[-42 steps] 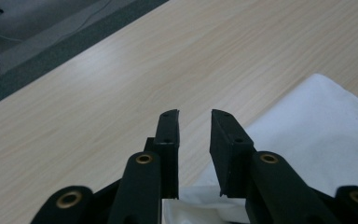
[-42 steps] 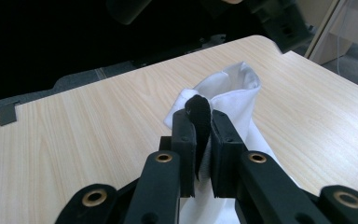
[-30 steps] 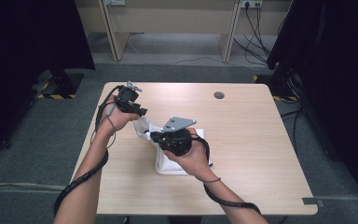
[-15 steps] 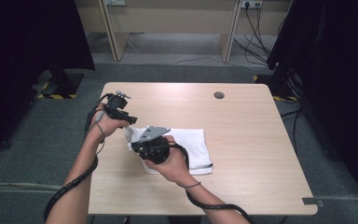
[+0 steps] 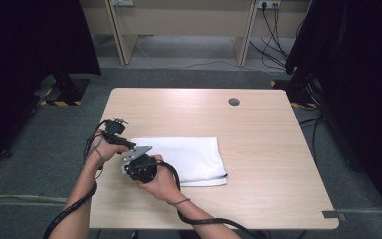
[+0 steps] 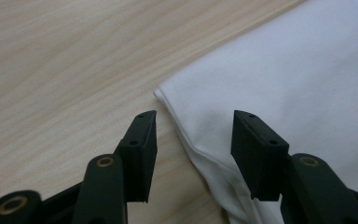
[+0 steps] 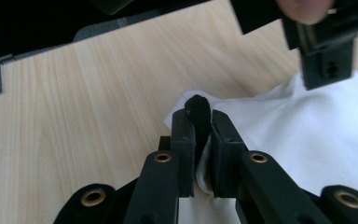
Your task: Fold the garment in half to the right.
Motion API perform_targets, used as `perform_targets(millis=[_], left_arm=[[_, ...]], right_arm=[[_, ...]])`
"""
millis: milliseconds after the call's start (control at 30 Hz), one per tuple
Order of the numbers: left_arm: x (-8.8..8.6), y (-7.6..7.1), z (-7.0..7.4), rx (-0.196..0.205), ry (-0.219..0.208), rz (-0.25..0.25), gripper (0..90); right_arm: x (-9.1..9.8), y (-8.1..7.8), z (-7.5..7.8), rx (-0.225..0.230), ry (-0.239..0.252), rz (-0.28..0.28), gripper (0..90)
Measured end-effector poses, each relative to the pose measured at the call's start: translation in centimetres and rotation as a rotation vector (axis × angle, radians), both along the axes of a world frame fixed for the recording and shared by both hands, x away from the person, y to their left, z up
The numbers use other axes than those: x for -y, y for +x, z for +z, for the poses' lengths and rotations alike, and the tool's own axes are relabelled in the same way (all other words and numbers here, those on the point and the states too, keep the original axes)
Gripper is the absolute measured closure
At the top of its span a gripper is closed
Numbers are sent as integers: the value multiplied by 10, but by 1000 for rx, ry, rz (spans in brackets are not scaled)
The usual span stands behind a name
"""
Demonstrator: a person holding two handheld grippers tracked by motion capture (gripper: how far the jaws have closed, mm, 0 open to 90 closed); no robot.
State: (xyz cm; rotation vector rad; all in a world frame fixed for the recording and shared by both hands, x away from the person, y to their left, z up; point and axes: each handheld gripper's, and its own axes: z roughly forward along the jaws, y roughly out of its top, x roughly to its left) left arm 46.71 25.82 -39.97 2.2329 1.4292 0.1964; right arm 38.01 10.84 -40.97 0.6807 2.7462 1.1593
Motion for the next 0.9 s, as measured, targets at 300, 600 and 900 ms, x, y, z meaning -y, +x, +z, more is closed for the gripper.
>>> perform_targets(millis=[300, 600, 900], left_arm=[[3, 4, 2, 11, -4, 20, 445], [12, 9, -2, -6, -3, 35, 417], [12, 10, -10, -15, -14, 33, 424]], right_arm=[[20, 6, 15, -8, 72, 11, 521], [15, 8, 0, -35, -27, 37, 498], [4, 0, -12, 1, -92, 100, 475]])
